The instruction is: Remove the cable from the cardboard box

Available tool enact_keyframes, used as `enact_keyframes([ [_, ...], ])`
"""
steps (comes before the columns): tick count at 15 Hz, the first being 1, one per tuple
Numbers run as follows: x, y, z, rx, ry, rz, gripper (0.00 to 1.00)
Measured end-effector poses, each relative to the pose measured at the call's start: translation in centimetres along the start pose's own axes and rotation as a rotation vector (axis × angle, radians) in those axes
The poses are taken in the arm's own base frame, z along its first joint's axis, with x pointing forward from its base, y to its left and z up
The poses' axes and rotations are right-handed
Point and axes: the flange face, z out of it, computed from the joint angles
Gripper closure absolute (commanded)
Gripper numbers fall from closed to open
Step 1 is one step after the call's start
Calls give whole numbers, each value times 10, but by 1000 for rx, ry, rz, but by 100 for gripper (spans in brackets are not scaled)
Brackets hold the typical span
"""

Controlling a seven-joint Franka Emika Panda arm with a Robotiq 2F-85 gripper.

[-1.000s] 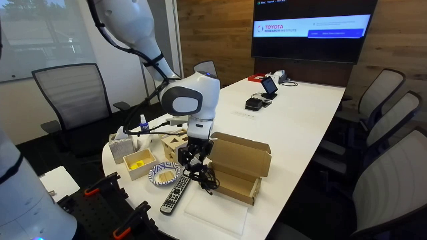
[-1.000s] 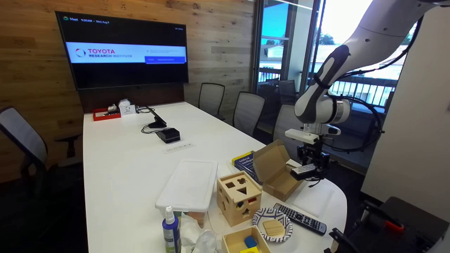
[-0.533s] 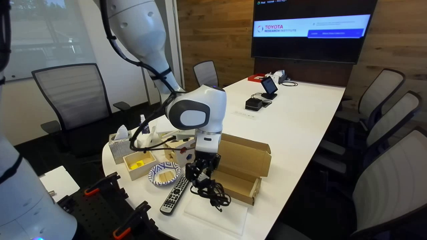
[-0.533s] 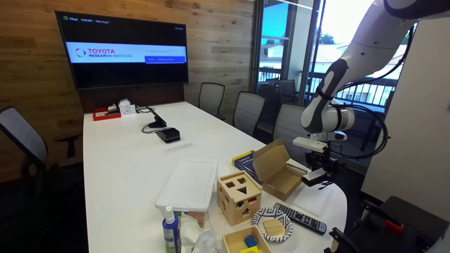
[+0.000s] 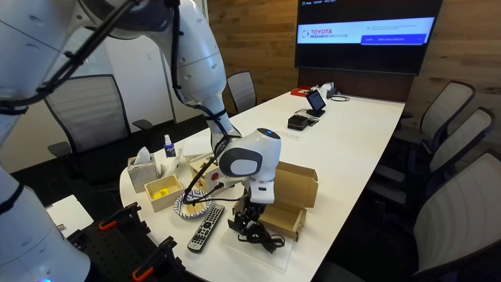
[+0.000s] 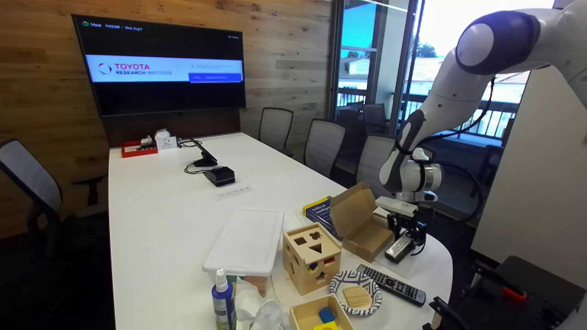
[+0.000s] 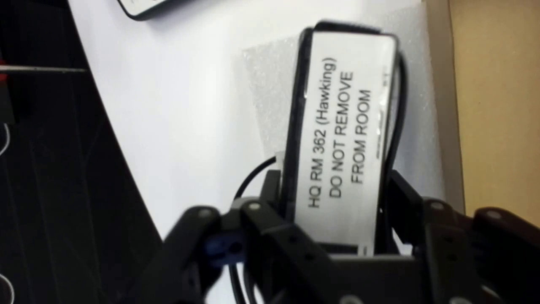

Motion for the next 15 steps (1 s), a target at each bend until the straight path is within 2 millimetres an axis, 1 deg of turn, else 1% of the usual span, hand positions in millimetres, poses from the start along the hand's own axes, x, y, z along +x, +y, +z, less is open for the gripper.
enact_keyframes([
  [2,2,-9,19,0,-22,-18,63],
  [3,3,-11,27,-2,-31,-23,51],
  [4,4,-13,34,-1,-39,-27,14],
  [5,5,-15,38,1,-44,-32,17],
  [6,6,-17,39,6,-48,-35,16],
  [7,7,-17,40,10,-52,-35,11],
  [8,7,-17,40,13,-56,-38,3],
  [9,7,-17,40,16,-59,-35,0],
  [12,10,-16,39,34,-56,-33,0],
  [15,11,-15,25,64,-39,-41,0],
])
